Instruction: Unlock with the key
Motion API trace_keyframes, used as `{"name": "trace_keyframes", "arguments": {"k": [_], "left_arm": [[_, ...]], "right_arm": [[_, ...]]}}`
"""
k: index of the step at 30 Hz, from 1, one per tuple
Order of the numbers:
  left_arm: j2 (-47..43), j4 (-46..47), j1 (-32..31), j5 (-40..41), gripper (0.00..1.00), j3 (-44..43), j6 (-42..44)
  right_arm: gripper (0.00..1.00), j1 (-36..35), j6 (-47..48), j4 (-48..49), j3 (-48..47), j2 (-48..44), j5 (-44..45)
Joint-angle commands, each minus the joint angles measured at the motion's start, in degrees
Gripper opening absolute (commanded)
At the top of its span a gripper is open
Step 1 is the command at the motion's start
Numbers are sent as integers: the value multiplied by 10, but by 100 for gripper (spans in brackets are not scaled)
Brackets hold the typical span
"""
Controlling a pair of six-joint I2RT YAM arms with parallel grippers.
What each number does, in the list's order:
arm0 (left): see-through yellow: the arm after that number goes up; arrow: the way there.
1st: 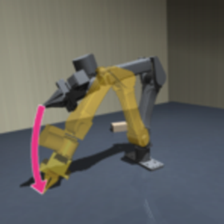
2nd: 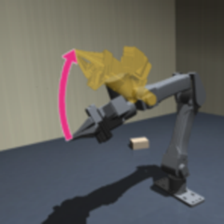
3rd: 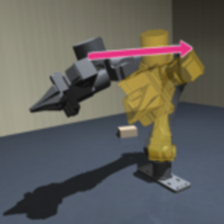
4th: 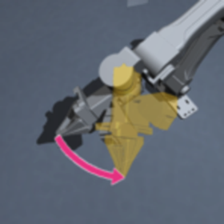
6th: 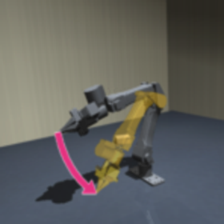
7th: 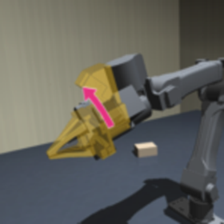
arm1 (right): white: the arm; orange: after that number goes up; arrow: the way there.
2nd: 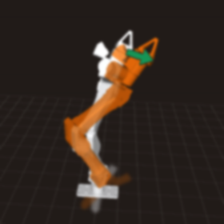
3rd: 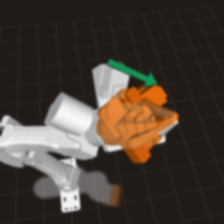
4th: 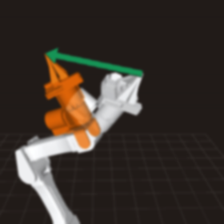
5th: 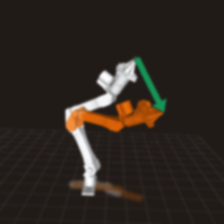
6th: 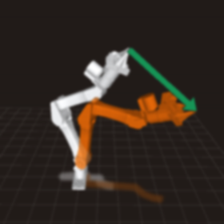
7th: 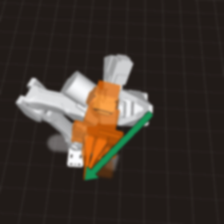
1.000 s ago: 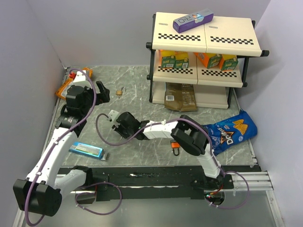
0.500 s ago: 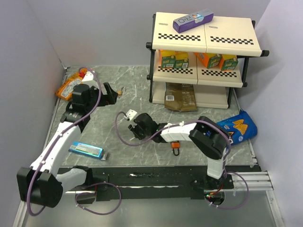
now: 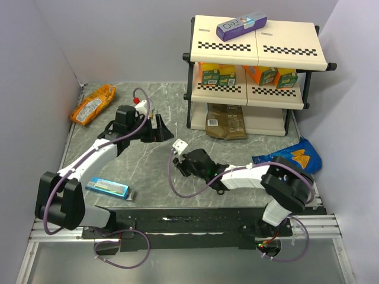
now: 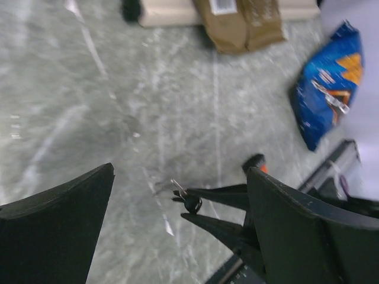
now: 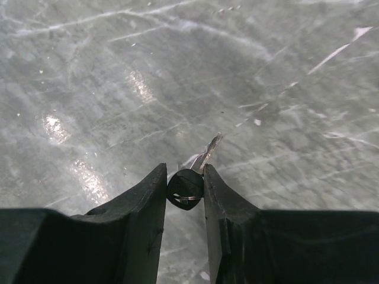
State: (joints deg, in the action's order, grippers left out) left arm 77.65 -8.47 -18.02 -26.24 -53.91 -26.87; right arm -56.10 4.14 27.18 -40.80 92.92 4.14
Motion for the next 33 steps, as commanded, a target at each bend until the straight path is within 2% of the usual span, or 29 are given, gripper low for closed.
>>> {"name": "trace_keyframes", "arguments": {"k": [1, 13, 33], "left_arm": [[12, 11, -14, -64, 96, -32, -13], [66, -7, -56, -108, 79, -45, -10], [110, 38, -71, -195, 67, -31, -63]], "right_arm": [[15, -2, 21, 78, 30, -55, 30], [15, -2, 35, 136, 95, -136, 76], [16, -2, 52, 154, 119, -177, 75]]}}
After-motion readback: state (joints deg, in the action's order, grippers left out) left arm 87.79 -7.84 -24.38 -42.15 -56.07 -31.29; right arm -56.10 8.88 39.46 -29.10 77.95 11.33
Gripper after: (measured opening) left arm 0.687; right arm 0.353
